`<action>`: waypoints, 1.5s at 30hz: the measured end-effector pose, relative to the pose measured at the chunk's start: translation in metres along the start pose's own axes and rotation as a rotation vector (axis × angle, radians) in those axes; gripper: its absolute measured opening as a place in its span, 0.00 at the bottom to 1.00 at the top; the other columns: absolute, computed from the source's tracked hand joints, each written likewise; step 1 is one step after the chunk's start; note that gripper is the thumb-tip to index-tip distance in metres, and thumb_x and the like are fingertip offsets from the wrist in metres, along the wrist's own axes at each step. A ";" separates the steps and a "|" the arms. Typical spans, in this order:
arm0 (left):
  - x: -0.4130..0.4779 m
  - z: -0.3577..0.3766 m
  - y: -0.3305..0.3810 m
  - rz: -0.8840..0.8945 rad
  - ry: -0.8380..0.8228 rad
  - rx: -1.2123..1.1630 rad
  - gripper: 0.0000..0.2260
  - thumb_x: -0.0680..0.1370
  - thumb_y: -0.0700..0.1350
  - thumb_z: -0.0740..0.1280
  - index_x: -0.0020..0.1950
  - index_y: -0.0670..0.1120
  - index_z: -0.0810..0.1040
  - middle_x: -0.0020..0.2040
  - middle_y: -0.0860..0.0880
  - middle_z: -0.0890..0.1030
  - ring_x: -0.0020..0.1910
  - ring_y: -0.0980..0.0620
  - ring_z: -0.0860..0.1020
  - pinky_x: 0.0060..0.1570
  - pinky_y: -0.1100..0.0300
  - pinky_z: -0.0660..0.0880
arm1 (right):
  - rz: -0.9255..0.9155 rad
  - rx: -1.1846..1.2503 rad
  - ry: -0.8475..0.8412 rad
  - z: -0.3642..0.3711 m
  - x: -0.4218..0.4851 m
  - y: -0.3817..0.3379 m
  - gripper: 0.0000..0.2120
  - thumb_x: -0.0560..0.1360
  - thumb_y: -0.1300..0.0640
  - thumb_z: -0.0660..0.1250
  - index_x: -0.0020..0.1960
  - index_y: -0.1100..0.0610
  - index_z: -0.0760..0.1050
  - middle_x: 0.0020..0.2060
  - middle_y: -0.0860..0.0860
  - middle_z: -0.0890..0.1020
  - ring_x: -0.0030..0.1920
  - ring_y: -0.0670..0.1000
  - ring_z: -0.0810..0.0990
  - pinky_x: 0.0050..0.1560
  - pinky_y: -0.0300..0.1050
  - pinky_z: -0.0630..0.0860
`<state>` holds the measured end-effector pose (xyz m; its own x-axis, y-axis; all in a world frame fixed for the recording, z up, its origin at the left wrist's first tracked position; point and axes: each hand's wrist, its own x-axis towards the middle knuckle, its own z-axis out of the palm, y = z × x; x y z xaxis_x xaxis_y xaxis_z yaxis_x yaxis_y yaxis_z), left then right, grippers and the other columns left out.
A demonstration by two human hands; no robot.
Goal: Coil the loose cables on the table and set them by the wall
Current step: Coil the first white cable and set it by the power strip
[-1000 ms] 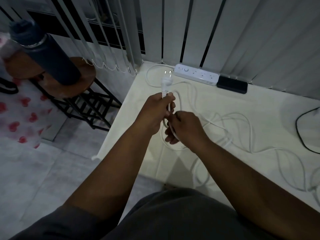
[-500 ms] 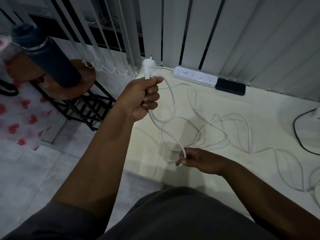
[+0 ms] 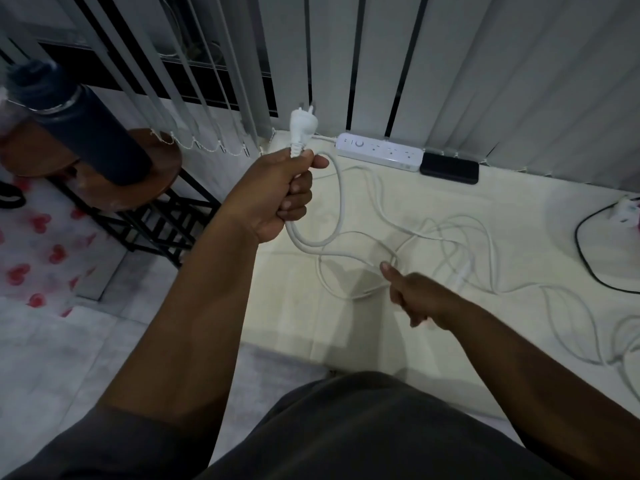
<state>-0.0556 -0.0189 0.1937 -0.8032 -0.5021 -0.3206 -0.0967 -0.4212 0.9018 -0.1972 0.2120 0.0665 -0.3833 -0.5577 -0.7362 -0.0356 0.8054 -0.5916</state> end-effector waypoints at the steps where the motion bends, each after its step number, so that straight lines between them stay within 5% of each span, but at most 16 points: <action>1: 0.001 0.003 -0.004 -0.011 0.021 0.033 0.10 0.82 0.47 0.59 0.51 0.42 0.76 0.26 0.52 0.64 0.20 0.58 0.58 0.20 0.67 0.55 | 0.046 0.166 0.055 -0.004 0.001 -0.007 0.31 0.74 0.28 0.57 0.36 0.57 0.72 0.18 0.48 0.65 0.18 0.48 0.63 0.26 0.39 0.68; 4: 0.003 0.014 -0.022 -0.061 0.071 0.111 0.10 0.82 0.46 0.58 0.50 0.42 0.76 0.26 0.52 0.66 0.20 0.57 0.58 0.20 0.68 0.54 | 0.057 0.671 0.110 -0.018 -0.004 -0.032 0.19 0.81 0.44 0.60 0.42 0.59 0.73 0.18 0.47 0.64 0.18 0.45 0.60 0.24 0.36 0.61; 7: 0.004 0.026 -0.038 -0.107 0.122 0.110 0.09 0.82 0.46 0.59 0.48 0.43 0.76 0.28 0.50 0.68 0.21 0.57 0.58 0.22 0.68 0.53 | -0.104 1.065 -0.004 -0.026 -0.021 -0.063 0.13 0.82 0.58 0.56 0.46 0.63 0.76 0.28 0.51 0.72 0.22 0.46 0.68 0.24 0.36 0.68; 9: 0.005 0.033 -0.045 -0.129 0.156 0.103 0.09 0.81 0.46 0.60 0.48 0.44 0.77 0.30 0.49 0.71 0.22 0.56 0.59 0.22 0.67 0.54 | -0.271 1.119 -0.075 -0.026 -0.035 -0.077 0.11 0.80 0.62 0.57 0.52 0.64 0.77 0.35 0.53 0.77 0.29 0.48 0.74 0.30 0.40 0.75; 15: 0.012 0.047 -0.053 -0.151 0.217 0.098 0.14 0.80 0.49 0.60 0.52 0.41 0.79 0.34 0.49 0.79 0.23 0.55 0.66 0.21 0.67 0.59 | -0.561 0.448 0.194 0.002 -0.053 -0.092 0.11 0.79 0.59 0.66 0.56 0.48 0.83 0.37 0.48 0.82 0.31 0.48 0.79 0.34 0.42 0.78; 20: 0.012 0.046 -0.057 -0.125 0.204 0.181 0.12 0.77 0.51 0.66 0.44 0.44 0.80 0.30 0.51 0.78 0.25 0.54 0.70 0.23 0.65 0.62 | -0.678 0.306 0.366 0.026 -0.048 -0.086 0.02 0.72 0.58 0.75 0.42 0.52 0.85 0.32 0.49 0.85 0.30 0.48 0.83 0.32 0.38 0.78; 22: 0.014 0.044 -0.055 -0.090 0.246 0.182 0.09 0.78 0.48 0.66 0.42 0.45 0.77 0.27 0.52 0.75 0.26 0.53 0.69 0.25 0.64 0.64 | -0.706 0.195 0.398 0.031 -0.041 -0.079 0.06 0.74 0.54 0.73 0.39 0.55 0.81 0.29 0.50 0.84 0.30 0.46 0.83 0.35 0.40 0.80; 26: 0.016 0.040 -0.042 -0.070 0.236 -0.094 0.09 0.81 0.46 0.62 0.40 0.47 0.71 0.25 0.53 0.67 0.27 0.54 0.69 0.32 0.60 0.72 | -0.690 -0.152 0.201 0.030 -0.023 -0.054 0.15 0.80 0.46 0.61 0.42 0.54 0.78 0.33 0.51 0.84 0.36 0.44 0.83 0.42 0.42 0.77; 32: 0.012 -0.004 0.005 -0.008 0.111 -0.292 0.14 0.81 0.52 0.59 0.38 0.49 0.69 0.24 0.55 0.62 0.20 0.58 0.57 0.18 0.65 0.55 | -0.476 -0.274 -0.025 0.020 -0.001 0.011 0.17 0.82 0.44 0.57 0.42 0.50 0.77 0.37 0.43 0.84 0.37 0.38 0.79 0.42 0.38 0.72; 36: 0.005 -0.017 0.007 -0.080 0.060 -0.315 0.16 0.81 0.55 0.56 0.39 0.47 0.71 0.25 0.54 0.64 0.20 0.58 0.58 0.18 0.66 0.54 | -0.570 -0.578 -0.029 0.009 0.021 0.013 0.12 0.82 0.48 0.57 0.53 0.54 0.75 0.50 0.50 0.81 0.54 0.51 0.80 0.53 0.54 0.76; 39: 0.002 -0.023 0.008 -0.111 0.040 -0.302 0.16 0.81 0.53 0.54 0.39 0.47 0.72 0.24 0.54 0.65 0.19 0.58 0.59 0.17 0.67 0.54 | -0.720 -0.952 0.026 -0.010 0.041 0.005 0.12 0.82 0.59 0.60 0.62 0.59 0.78 0.64 0.57 0.79 0.74 0.59 0.68 0.71 0.57 0.66; 42: 0.001 -0.025 0.008 -0.120 0.088 -0.235 0.15 0.82 0.52 0.55 0.40 0.47 0.72 0.24 0.54 0.63 0.20 0.59 0.58 0.17 0.67 0.54 | -0.856 -1.025 0.118 -0.038 0.050 -0.014 0.09 0.79 0.64 0.65 0.55 0.60 0.82 0.55 0.58 0.85 0.66 0.59 0.78 0.72 0.57 0.64; 45: 0.000 -0.028 0.005 -0.124 0.152 -0.173 0.14 0.82 0.52 0.57 0.40 0.47 0.72 0.25 0.54 0.62 0.20 0.59 0.58 0.18 0.67 0.54 | -0.607 -0.744 0.158 -0.058 0.052 -0.051 0.07 0.79 0.59 0.65 0.49 0.55 0.82 0.40 0.51 0.85 0.48 0.54 0.84 0.51 0.41 0.76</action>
<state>-0.0399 -0.0425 0.1902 -0.6929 -0.5405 -0.4771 -0.0767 -0.6028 0.7942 -0.2690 0.1535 0.0781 -0.2251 -0.9304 -0.2894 -0.8213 0.3410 -0.4575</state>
